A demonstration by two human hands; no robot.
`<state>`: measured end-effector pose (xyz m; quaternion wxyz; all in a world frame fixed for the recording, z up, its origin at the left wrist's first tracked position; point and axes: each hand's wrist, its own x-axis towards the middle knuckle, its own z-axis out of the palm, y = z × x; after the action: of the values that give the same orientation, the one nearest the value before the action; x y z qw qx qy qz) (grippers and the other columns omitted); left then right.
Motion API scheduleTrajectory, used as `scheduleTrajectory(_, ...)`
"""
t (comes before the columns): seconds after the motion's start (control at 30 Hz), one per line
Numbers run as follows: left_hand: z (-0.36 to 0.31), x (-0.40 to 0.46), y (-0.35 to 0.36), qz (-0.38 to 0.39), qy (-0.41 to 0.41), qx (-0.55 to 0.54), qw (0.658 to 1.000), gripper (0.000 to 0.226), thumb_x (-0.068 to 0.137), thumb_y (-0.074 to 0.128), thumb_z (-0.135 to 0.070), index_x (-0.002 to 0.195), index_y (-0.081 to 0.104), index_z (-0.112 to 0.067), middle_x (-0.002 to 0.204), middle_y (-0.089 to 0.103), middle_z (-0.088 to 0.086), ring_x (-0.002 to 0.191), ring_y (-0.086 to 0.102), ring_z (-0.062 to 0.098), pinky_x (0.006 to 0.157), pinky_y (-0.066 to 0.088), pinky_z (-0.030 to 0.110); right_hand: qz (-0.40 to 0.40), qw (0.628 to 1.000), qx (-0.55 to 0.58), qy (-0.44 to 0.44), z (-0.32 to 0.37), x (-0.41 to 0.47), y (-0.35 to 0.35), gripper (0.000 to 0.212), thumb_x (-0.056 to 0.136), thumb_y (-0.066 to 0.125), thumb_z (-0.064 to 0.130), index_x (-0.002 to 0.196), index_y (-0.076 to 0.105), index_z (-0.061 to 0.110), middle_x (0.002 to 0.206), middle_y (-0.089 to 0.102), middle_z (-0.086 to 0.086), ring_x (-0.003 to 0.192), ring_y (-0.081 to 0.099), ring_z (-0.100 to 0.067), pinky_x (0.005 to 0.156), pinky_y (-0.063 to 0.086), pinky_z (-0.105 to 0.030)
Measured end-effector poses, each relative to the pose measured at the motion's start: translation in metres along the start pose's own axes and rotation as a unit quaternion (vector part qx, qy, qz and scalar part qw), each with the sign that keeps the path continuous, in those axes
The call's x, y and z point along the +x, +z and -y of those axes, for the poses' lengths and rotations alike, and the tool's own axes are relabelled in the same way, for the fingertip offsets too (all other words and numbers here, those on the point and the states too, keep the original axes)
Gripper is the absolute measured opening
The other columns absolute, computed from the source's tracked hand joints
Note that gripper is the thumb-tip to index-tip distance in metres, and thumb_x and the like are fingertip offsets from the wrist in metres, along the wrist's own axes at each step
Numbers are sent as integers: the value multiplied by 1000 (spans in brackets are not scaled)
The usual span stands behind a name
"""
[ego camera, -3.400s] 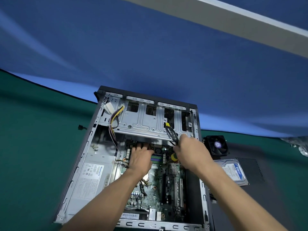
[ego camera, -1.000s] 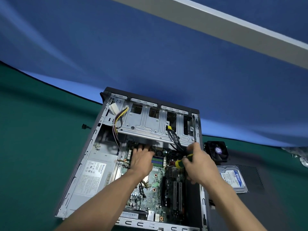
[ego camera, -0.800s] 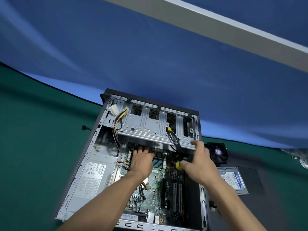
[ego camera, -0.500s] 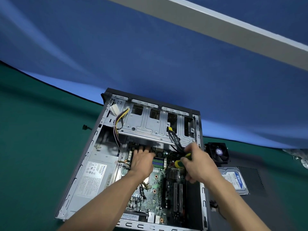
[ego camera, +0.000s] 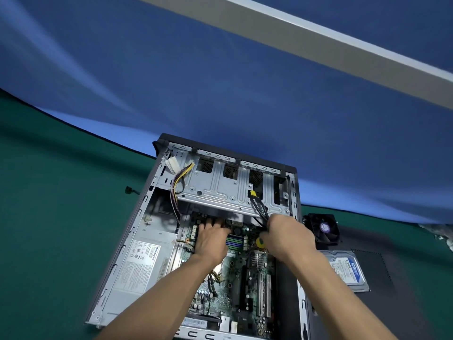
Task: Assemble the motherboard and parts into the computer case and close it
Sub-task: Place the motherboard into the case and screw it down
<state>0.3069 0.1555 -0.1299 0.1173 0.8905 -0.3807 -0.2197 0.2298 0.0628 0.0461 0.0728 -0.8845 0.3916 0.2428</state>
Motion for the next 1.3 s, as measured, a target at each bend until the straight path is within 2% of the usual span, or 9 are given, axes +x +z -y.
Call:
scheduleTrajectory(0.23,-5,-9,-4,-8,31,52,998,50,87,54,-10,136,47,-19,127,53,4,119,42,23,107,27,36,8,974,-223,-34,-12,-10,29,26,92,50,12,116,58,14,115,64,-4,117,50,-25,68,39,-28)
scheduleTrajectory(0.4,-3,-18,-7,-17,40,49,998,55,87,49,-8,140,41,-19,133,49,0,123,40,17,112,24,33,-46,974,-214,-58,-32,-13,22,18,88,52,26,103,55,15,91,66,7,84,66,-16,57,33,-24)
scheduleTrajectory(0.53,-6,-25,-14,-12,7,52,999,56,90,49,-11,143,38,-22,137,47,-1,126,40,15,114,23,30,-74,992,-91,-55,-60,-14,6,29,85,52,40,99,56,14,70,53,5,63,55,-18,52,34,-26)
scheduleTrajectory(0.67,-22,-33,-21,4,-32,40,999,54,91,51,-14,144,37,-19,143,43,1,132,36,18,113,26,32,-89,984,141,-68,-96,-13,20,19,89,54,42,81,55,25,76,61,7,71,56,-18,59,38,-25)
scheduleTrajectory(0.77,-40,-40,-20,8,-66,11,998,54,91,51,-13,143,39,-19,149,37,1,136,33,17,113,26,33,-72,922,377,-49,-120,-4,42,28,91,59,29,67,48,23,66,57,7,64,51,-13,53,35,-24)
scheduleTrajectory(0.9,-57,-48,-16,23,-107,-50,993,53,92,52,-14,143,40,-21,148,40,-1,127,47,19,106,40,36,-26,828,560,10,-144,12,75,19,88,63,8,72,62,19,76,66,-1,57,50,-10,51,38,-22)
scheduleTrajectory(1.0,-66,-49,-12,20,-140,-99,985,52,91,53,-15,142,42,-22,135,55,0,104,62,22,90,51,37,-16,814,578,54,-154,24,103,24,86,63,3,69,66,21,75,67,1,63,56,-9,52,41,-14)
scheduleTrajectory(1.1,-72,-52,-5,24,-158,-122,980,53,92,54,-16,143,40,-23,134,57,1,100,61,18,93,49,35,0,798,590,122,-155,34,128,21,84,64,6,69,68,20,75,68,-3,74,61,-21,67,49,-28)
scheduleTrajectory(1.3,-72,-56,9,55,-160,-132,977,55,92,56,-16,144,38,-25,155,25,-3,135,38,24,112,32,40,28,829,527,184,-141,51,149,17,88,62,23,87,68,7,80,67,-12,75,61,-29,63,45,-32)
